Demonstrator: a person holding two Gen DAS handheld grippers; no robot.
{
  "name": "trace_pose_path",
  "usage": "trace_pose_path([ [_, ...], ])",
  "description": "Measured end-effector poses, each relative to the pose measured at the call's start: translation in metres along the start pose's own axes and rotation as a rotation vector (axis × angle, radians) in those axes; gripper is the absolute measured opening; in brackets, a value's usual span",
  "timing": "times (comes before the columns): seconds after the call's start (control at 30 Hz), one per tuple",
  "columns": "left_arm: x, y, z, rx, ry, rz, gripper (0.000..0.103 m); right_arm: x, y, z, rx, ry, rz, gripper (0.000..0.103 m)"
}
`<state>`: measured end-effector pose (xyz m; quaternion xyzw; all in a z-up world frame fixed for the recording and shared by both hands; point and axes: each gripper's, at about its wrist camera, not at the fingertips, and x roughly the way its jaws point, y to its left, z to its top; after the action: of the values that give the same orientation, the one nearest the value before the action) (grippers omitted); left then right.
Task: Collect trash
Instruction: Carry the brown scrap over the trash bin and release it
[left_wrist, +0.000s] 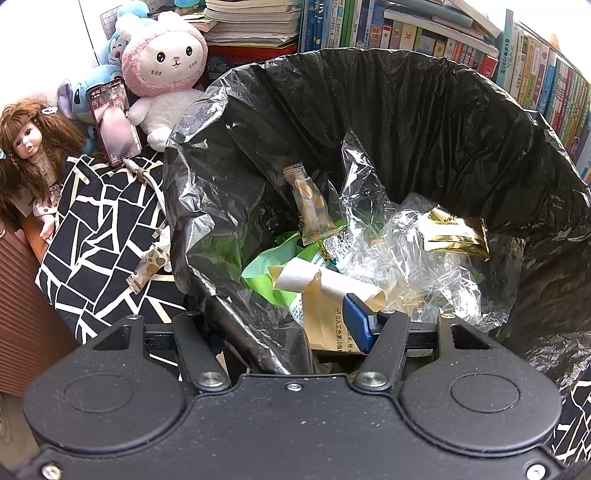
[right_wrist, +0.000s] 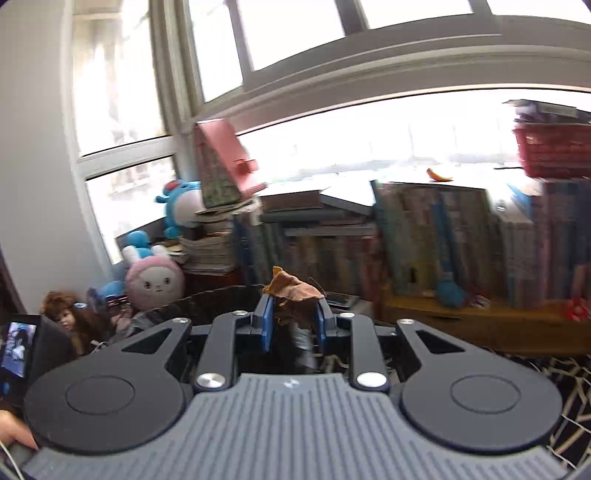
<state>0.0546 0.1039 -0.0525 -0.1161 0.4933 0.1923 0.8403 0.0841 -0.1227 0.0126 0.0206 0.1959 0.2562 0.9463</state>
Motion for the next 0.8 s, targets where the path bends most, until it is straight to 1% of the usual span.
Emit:
trace_pose_path([
  [0.17, 0.0, 0.001, 0.0, -0.005, -0.003, -0.001, 0.059, 0.02, 0.03, -0.005, -0.033, 0.04, 0.083, 0.032],
  [0.33, 0.0, 0.0, 0.001, -0.01, -0.005, -0.001, 0.059, 0.033, 0.046, -0.014, -0.047, 0.09, 0.125, 0.033],
  [0.4, 0.0, 0.0, 0.001, -0.01, -0.005, -0.001, 0.059, 0.039, 0.047, -0.018, -0.045, 0.111, 0.132, 0.037],
  [0.43, 0.0, 0.0, 0.001, -0.01, -0.005, -0.001, 0.059, 0.041, 0.048, -0.02, -0.044, 0.12, 0.131, 0.041],
  [0.47, 0.0, 0.0, 0.001, -0.01, -0.006, -0.001, 0.059, 0.042, 0.048, -0.021, -0.044, 0.127, 0.131, 0.053],
  [0.5, 0.0, 0.0, 0.001, -0.01, -0.006, -0.002, 0.059, 0.042, 0.049, -0.022, -0.044, 0.131, 0.134, 0.055],
  [0.53, 0.0, 0.0, 0.001, -0.01, -0.006, -0.002, 0.059, 0.042, 0.049, -0.023, -0.044, 0.133, 0.133, 0.061],
  [0.57, 0.0, 0.0, 0.0, -0.01, -0.007, -0.002, 0.059, 0.042, 0.05, -0.024, -0.045, 0.134, 0.132, 0.064],
  [0.7, 0.0, 0.0, 0.0, -0.01, -0.006, -0.002, 0.059, 0.038, 0.049, -0.024, -0.048, 0.132, 0.12, 0.068],
  [0.8, 0.0, 0.0, 0.0, -0.01, -0.006, -0.002, 0.059, 0.035, 0.045, -0.024, -0.035, 0.123, 0.099, 0.074],
])
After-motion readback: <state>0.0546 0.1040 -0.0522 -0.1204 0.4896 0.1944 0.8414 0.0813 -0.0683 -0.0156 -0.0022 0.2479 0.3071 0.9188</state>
